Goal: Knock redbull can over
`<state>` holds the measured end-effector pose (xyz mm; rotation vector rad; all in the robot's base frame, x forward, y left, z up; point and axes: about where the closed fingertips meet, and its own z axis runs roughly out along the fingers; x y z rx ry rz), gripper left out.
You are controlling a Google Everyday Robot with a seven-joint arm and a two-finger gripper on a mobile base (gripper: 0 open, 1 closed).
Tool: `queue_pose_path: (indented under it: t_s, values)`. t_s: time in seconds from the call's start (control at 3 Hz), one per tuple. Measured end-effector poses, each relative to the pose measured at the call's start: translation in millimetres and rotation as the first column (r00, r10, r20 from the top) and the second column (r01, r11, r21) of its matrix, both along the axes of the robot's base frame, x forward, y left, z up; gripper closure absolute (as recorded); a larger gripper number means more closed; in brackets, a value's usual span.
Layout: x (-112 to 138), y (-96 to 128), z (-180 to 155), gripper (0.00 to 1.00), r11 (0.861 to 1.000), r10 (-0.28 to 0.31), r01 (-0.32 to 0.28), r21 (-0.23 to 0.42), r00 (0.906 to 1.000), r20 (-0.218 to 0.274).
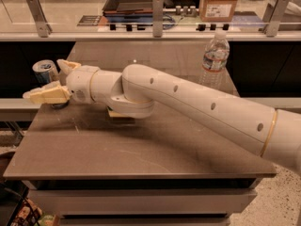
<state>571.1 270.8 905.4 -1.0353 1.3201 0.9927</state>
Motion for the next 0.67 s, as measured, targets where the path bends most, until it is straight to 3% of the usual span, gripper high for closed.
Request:
queue_pose_path:
  t_s: [0.67]
  values:
    - [-2.7, 3.7, 1.5, 0.64, 1.0, 0.007, -0.007, 0.001, 1.0, 0.002]
